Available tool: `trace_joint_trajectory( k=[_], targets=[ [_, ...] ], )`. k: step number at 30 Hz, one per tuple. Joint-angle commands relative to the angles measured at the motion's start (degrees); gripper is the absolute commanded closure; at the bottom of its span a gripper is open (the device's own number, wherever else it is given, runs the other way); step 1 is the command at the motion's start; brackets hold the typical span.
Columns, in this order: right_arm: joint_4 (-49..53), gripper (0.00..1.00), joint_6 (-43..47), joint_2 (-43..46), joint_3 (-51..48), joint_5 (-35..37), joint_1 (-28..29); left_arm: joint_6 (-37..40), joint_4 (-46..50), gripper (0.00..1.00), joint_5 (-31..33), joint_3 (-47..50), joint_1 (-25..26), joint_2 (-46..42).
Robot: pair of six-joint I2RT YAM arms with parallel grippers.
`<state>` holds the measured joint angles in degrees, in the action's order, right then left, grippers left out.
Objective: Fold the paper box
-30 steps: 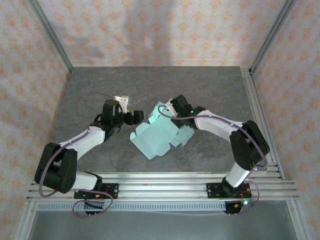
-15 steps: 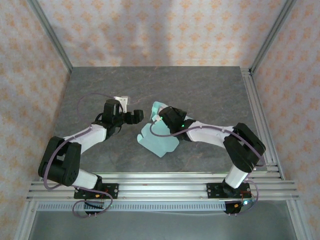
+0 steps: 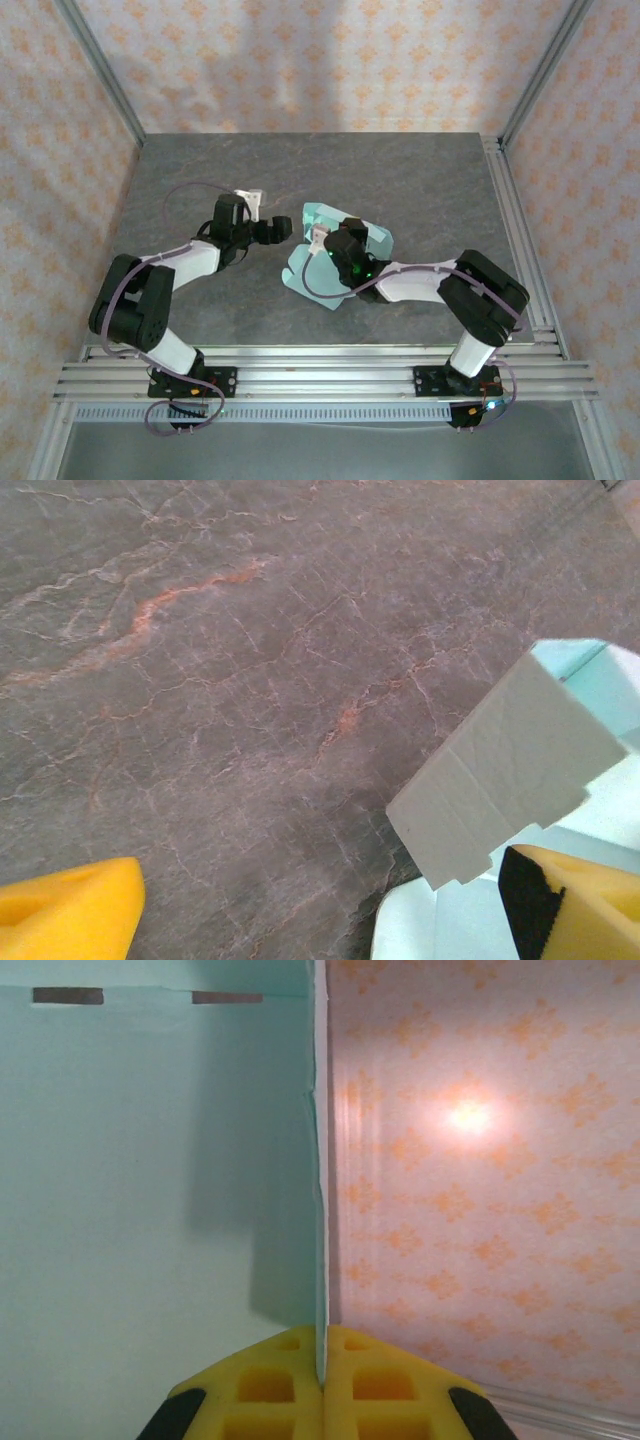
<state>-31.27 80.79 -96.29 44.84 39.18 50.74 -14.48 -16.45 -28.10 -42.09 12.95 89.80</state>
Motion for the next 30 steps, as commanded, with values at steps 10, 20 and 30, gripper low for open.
trace_joint_trajectory(
  k=[10, 20, 30],
  targets=[
    [-16.2, 1.00, 7.3, -5.1, -1.9, 4.1, 0.4, 2.2, -5.1, 0.19, -7.3, -5.7, -0.7, 7.6],
    [-16.3, 1.00, 7.9, -5.4, -3.4, 4.9, 0.4, 5.7, -3.0, 0.25, -14.5, -10.6, -0.8, 12.8],
    [-19.8, 1.00, 10.6, -7.6, -2.2, 6.9, 0.5, 5.5, -3.5, 0.25, -15.5, -10.9, -0.8, 14.6]
  ],
)
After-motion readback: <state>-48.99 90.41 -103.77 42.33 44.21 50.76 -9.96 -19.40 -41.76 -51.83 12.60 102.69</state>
